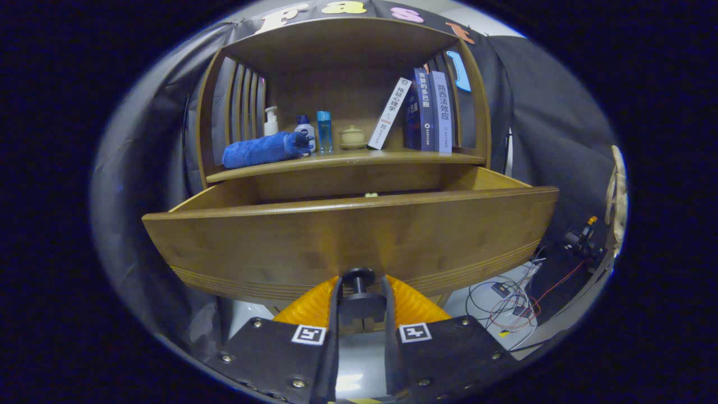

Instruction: Pull open the drawer, take out the items inside it, and place them on the countertop above the cabinet.

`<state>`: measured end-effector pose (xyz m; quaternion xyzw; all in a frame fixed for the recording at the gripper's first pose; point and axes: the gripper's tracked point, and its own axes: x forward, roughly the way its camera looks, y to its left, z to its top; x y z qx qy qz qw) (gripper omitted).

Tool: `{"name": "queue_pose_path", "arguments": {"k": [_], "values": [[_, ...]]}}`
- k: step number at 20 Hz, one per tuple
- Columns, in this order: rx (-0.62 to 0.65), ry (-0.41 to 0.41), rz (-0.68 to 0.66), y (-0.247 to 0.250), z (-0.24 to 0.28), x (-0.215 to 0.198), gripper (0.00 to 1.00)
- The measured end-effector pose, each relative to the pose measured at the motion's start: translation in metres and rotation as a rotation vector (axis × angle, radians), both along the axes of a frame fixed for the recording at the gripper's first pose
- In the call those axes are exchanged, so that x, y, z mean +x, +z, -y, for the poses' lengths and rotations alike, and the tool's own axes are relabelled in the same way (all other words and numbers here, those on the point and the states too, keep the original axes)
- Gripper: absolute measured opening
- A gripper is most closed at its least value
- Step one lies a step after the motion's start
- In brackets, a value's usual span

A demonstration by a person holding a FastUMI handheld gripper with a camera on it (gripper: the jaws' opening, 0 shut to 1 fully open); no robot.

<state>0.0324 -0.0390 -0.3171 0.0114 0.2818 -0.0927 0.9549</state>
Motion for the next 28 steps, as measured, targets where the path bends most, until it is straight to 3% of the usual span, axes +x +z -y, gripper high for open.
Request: {"name": "queue_pose_path", "arguments": {"k": [7, 18, 22, 28], "values": [[0.057, 0.012, 0.154, 0.042, -0.006, 0.010, 0.51], [0.012, -0.026, 0.281, 0.129, 0.011, 0.052, 0.51], [-0.004, -0.034, 0.189, 0.121, 0.021, 0.083, 0.51], [0.022, -0.104, -0.093, 0.069, 0.032, 0.123, 0.51]]}}
